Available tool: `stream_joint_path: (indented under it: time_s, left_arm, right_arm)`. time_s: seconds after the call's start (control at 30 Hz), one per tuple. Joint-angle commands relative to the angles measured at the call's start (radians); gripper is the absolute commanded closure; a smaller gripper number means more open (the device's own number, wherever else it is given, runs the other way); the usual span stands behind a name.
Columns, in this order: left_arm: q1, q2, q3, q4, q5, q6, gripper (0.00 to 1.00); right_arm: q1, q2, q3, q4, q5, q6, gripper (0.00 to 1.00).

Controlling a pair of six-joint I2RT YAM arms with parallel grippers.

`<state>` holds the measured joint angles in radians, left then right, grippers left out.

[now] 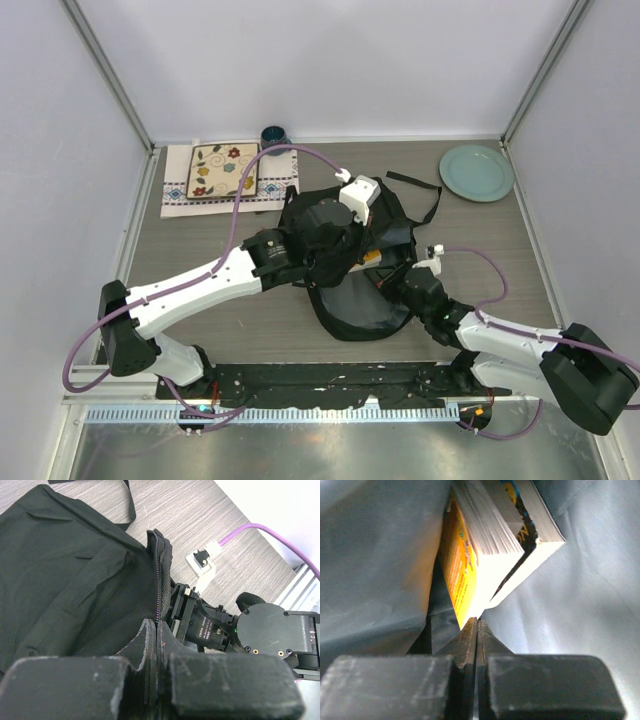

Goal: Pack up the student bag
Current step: Place the book in the student bag.

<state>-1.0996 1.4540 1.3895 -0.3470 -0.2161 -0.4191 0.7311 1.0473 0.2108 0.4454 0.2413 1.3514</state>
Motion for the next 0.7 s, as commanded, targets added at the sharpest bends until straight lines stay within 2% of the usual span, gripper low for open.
stream_joint_path:
  time_s: [0.0,0.1,0.33,0.5,0.6,0.67]
  left_arm:
    - [-0.003,-0.037,0.005,0.080,-0.002,-0.014,1.00]
    - [-0.003,-0.035,0.005,0.080,0.000,-0.014,1.00]
    - [-0.003,-0.032,0.002,0.074,0.012,-0.020,1.00]
    - [-0.002,-0.044,-0.029,0.066,0.006,-0.029,1.00]
    - [-0.003,-0.047,-0.038,0.065,0.006,-0.033,1.00]
    - [-0.003,-0.046,-0.046,0.059,0.004,-0.035,1.00]
  right_arm:
    - [0.004,0.006,0.021,-0.063,0.010,-0.041,1.00]
    - [0.002,0.048,0.048,-0.048,-0.003,-0.046,1.00]
    - [-0.016,0.255,0.168,0.127,-0.007,-0.081,1.00]
    - [-0.036,0.361,0.298,0.135,-0.048,-0.123,1.00]
    - [-0.047,0.381,0.289,0.127,-0.082,-0.123,1.00]
    - [-0.045,0.328,0.219,0.128,-0.083,-0.123,0.98]
